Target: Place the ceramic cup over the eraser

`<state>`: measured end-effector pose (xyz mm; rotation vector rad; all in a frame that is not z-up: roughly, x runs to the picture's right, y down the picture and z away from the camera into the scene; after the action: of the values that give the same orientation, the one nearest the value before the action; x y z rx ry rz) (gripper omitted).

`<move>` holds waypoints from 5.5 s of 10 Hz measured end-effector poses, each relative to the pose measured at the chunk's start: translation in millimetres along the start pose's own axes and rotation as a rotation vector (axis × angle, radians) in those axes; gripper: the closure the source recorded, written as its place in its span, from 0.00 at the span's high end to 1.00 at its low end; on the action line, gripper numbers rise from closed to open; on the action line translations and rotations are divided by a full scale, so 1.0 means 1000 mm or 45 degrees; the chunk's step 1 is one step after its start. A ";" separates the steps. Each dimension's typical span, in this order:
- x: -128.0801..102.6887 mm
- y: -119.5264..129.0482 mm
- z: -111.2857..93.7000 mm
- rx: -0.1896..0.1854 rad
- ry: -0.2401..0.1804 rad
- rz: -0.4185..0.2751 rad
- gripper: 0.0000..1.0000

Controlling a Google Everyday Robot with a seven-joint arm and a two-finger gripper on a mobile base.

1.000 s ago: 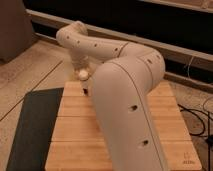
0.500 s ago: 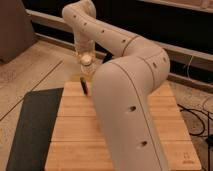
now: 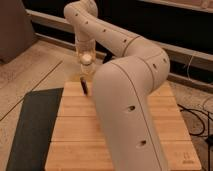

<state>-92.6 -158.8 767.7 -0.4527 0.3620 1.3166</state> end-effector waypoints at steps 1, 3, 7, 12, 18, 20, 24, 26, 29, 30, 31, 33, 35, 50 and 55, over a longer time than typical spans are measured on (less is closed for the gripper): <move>-0.004 0.006 0.002 0.048 0.012 -0.055 0.00; -0.009 0.021 0.010 0.102 0.037 -0.132 0.00; -0.025 0.052 0.030 0.088 0.031 -0.206 0.00; -0.041 0.060 0.055 -0.023 -0.017 -0.214 0.00; -0.026 0.045 0.069 0.114 0.095 -0.205 0.00; -0.021 0.044 0.073 0.127 0.124 -0.174 0.00; -0.016 0.050 0.084 0.073 0.160 -0.124 0.00; -0.016 0.050 0.092 0.058 0.175 -0.123 0.00; -0.016 0.050 0.103 0.055 0.197 -0.146 0.00; -0.019 0.051 0.106 0.056 0.192 -0.160 0.00; -0.022 0.051 0.109 0.051 0.183 -0.169 0.00; -0.027 0.051 0.114 0.047 0.174 -0.181 0.00; -0.026 0.050 0.122 0.040 0.189 -0.179 0.00; -0.035 0.048 0.144 0.103 0.174 -0.154 0.00; -0.017 0.053 0.152 0.036 0.155 -0.071 0.00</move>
<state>-148.1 -85.0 900.9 -0.5170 0.4657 1.2313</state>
